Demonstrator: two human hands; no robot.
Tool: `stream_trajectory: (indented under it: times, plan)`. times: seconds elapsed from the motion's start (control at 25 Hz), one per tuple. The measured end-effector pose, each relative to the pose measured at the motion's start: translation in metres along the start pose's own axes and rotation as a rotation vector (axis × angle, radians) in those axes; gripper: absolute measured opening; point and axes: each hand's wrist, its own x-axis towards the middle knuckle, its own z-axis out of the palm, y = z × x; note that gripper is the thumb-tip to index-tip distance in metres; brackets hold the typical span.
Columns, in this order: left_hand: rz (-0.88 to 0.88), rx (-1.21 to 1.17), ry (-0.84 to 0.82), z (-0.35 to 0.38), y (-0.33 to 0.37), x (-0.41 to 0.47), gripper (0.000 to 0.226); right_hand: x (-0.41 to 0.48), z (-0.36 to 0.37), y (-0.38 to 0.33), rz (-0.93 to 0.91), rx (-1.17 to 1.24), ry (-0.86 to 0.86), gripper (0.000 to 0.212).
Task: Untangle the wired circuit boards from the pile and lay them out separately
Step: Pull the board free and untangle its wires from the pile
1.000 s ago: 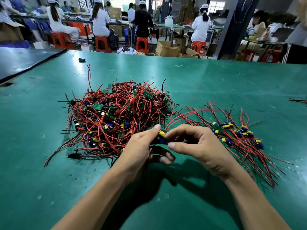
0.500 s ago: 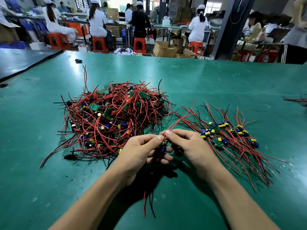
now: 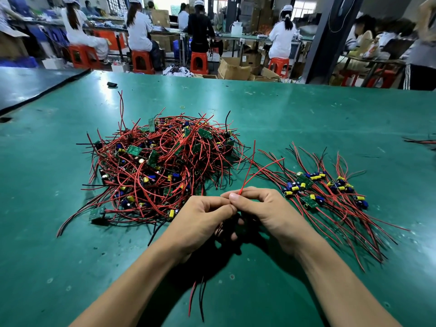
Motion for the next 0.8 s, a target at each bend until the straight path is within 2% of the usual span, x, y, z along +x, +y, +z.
stream_trajectory:
  times: [0.16, 0.28, 0.36, 0.48, 0.6, 0.8]
  plan:
    - [-0.027, 0.032, 0.013, -0.003, -0.001, 0.005, 0.02, 0.002, -0.001, 0.003, 0.015, -0.06, 0.044, 0.022]
    - [-0.047, 0.099, 0.0, -0.003, -0.002, 0.005, 0.017, 0.007, -0.01, 0.004, 0.015, -0.185, 0.162, 0.025]
    - [-0.049, 0.175, -0.016, -0.003, -0.002, 0.006, 0.016, 0.012, -0.014, 0.006, 0.011, -0.163, 0.242, 0.025]
    - [-0.048, 0.27, -0.021, -0.003, 0.0, 0.007, 0.016, 0.022, -0.016, 0.007, -0.032, 0.021, 0.362, 0.024]
    - [-0.053, 0.263, -0.038, -0.005, 0.002, 0.006, 0.017, 0.029, -0.018, 0.005, -0.037, 0.24, 0.444, 0.025]
    - [-0.077, 0.19, -0.091, -0.001, 0.005, 0.006, 0.018, 0.029, -0.028, -0.004, 0.061, 0.767, 0.431, 0.037]
